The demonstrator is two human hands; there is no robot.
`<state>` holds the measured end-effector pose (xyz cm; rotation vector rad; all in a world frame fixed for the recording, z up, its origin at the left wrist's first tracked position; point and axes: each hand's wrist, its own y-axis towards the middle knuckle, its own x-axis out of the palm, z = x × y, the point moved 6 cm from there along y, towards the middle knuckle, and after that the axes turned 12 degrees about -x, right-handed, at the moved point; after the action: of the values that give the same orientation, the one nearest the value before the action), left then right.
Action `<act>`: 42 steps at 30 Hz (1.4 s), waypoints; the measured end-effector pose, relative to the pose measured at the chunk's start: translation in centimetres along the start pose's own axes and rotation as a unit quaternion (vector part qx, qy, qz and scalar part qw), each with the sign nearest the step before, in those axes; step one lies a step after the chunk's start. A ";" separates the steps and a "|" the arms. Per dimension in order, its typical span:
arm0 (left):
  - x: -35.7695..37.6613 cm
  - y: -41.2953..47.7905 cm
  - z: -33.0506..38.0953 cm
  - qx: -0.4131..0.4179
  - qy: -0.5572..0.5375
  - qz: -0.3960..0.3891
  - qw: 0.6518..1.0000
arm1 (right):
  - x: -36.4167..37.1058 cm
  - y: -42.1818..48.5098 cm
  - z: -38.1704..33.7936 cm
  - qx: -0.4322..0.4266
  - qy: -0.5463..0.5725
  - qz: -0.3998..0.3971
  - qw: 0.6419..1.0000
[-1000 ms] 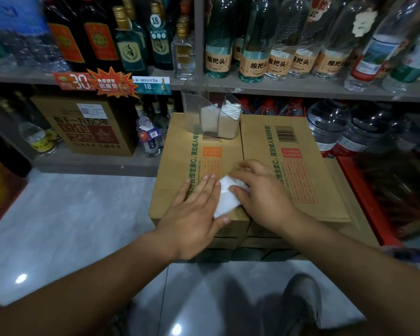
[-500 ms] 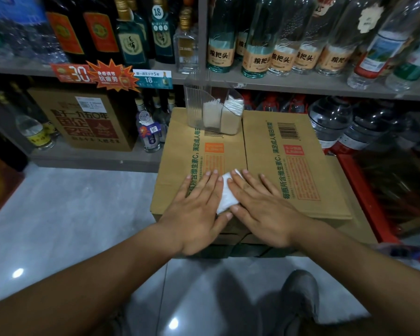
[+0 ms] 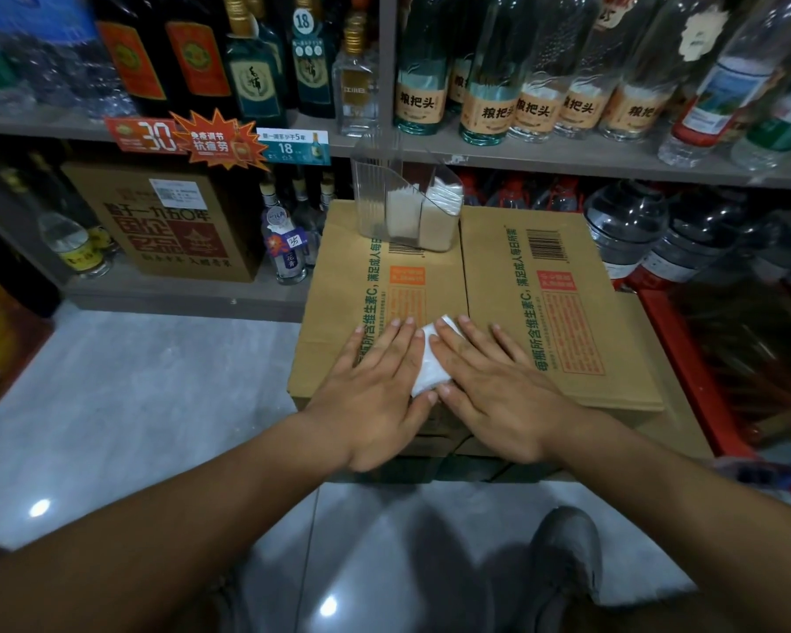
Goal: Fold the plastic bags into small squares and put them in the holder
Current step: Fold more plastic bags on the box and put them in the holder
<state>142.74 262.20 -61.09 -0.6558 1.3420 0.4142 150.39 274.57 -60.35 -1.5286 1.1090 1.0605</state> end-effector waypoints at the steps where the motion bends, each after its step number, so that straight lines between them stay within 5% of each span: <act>1: 0.0 0.1 -0.1 0.001 -0.004 -0.010 1.000 | 0.0 0.0 0.0 0.001 0.000 0.000 1.000; 5: -0.7 0.2 -0.9 0.032 -0.106 -0.060 0.992 | -0.7 0.1 0.2 0.008 0.048 0.007 0.999; 8: -1.8 -0.1 -2.4 0.063 -0.192 -0.003 0.979 | -1.6 -0.2 0.3 0.011 0.115 0.045 0.992; 16: -2.2 -1.2 -1.9 0.097 -0.158 0.101 0.977 | -2.7 -1.6 -1.6 -0.076 0.012 0.192 0.978; 27: -2.5 -0.6 -0.9 0.171 -0.143 0.145 0.964 | -2.3 -1.7 -1.0 -0.087 0.047 0.216 0.971; 33: -2.7 0.5 -1.6 0.097 -0.248 0.121 0.956 | -3.2 -1.5 -0.5 -0.042 0.090 0.262 0.960; 39: -3.0 2.7 -1.8 -0.036 -0.403 0.056 0.913 | -4.2 -0.3 1.5 0.087 0.253 0.293 0.918; 42: -3.1 3.9 -1.3 -0.071 -0.333 0.059 0.938 | -4.6 1.0 1.8 0.105 0.215 0.277 0.931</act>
<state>138.70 264.55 -58.98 -0.4870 0.7069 0.7592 148.26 276.88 -56.39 -1.3351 1.9782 0.9384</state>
